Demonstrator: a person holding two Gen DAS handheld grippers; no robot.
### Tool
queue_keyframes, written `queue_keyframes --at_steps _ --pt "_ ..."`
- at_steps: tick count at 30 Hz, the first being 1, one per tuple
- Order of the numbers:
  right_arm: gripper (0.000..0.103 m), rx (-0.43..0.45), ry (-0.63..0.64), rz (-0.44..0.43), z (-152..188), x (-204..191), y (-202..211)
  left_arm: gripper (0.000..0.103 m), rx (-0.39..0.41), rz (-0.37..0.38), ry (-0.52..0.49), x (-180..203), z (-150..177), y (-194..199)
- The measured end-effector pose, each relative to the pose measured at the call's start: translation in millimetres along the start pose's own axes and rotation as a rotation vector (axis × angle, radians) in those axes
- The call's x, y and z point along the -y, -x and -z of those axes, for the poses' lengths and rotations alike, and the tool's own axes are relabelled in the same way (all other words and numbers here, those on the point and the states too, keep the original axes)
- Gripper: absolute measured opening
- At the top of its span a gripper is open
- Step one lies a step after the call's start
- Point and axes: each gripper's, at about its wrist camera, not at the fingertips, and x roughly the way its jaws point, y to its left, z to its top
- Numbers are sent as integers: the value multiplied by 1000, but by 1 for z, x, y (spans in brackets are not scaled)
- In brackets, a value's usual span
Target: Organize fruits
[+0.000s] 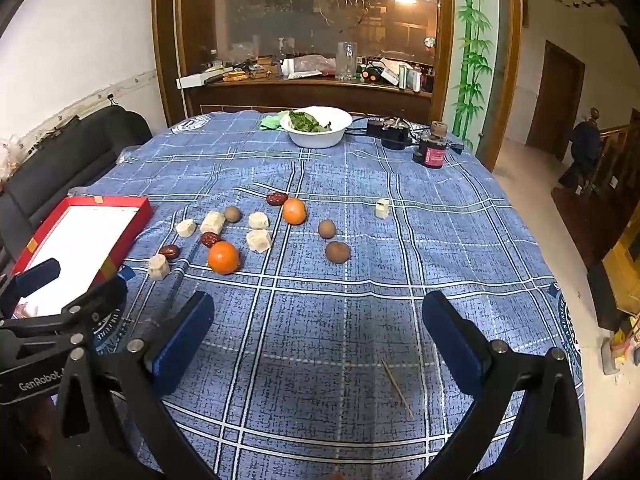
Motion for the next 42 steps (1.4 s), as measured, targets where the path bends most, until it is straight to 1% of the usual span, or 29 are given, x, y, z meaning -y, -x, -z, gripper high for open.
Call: queue_keyframes --at_steps 6,15,42 --pt "103 12 5 -29 -1 -9 4 102 7 -15 6 -5 -2 2" --pt "103 10 16 -55 -1 -14 3 102 -4 -24 12 -7 -2 -1" --pt "103 3 0 -66 2 -10 0 102 -26 -20 8 -3 0 -4"
